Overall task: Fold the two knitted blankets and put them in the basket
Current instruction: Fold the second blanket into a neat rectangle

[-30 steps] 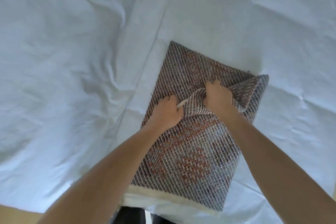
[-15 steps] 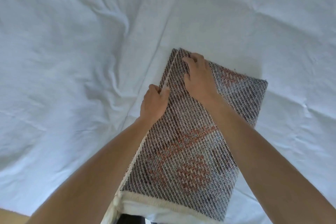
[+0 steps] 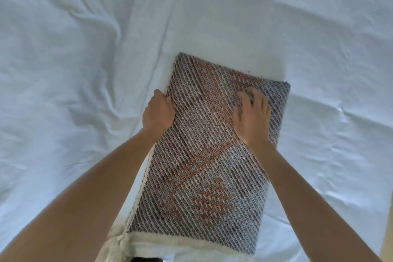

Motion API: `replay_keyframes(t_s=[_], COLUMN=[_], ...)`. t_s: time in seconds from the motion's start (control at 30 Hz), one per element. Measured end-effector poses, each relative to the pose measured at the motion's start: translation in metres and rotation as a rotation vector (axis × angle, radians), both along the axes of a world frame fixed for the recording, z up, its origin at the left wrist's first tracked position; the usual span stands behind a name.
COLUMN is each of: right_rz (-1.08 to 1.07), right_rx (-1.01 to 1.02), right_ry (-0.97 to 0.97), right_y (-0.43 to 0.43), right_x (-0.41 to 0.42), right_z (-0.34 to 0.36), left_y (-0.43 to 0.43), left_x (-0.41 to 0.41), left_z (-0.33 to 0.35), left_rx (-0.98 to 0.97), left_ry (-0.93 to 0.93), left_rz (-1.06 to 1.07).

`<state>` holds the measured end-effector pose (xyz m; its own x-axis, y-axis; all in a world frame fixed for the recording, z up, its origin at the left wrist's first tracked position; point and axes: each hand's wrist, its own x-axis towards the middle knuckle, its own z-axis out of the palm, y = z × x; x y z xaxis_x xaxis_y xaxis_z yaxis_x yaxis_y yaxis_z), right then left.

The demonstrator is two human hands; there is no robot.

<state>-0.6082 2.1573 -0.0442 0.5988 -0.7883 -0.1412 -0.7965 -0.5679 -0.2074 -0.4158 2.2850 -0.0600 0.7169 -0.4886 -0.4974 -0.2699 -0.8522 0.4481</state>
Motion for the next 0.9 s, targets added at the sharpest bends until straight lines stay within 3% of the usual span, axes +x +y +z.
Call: replay_keyframes(t_s=[0.07,0.13,0.23,0.3,0.43,0.53,0.7,0.9], right_rz=[-0.093,-0.132,-0.114,-0.113,-0.091,-0.07,-0.036,0.042], right_rx=[-0.035,-0.05,-0.027,-0.001,0.094,0.094,-0.031,0.165], right_ry=[0.016,0.041,0.078,0.107,0.198,0.255,0.1,0.289], right_y=[-0.009,-0.016,-0.021,-0.02,-0.018,-0.025,-0.055,-0.097], right_x=[-0.02,-0.036,-0.05,-0.056,-0.069,-0.062,-0.031,-0.006], right_z=[-0.003,-0.007,-0.019,-0.031,-0.052,-0.055,-0.031,-0.013], left_y=[0.0,-0.008,-0.037,-0.048,-0.035,-0.047,-0.097,-0.138], left_x=[-0.002,-0.009,-0.026,-0.033,-0.026,-0.028,-0.023,-0.006], left_z=[0.0,0.001,0.0,-0.01,-0.04,-0.037,-0.016,0.006], left_rx=[0.056,0.025,-0.167,-0.094,0.156,0.175,0.072,0.258], left_ry=[-0.074,-0.291,-0.512,-0.493,-0.422,-0.394,-0.475,-0.417], left_rz=[0.021,-0.059,-0.441,-0.656,-0.775,-0.766,-0.819,-0.981])
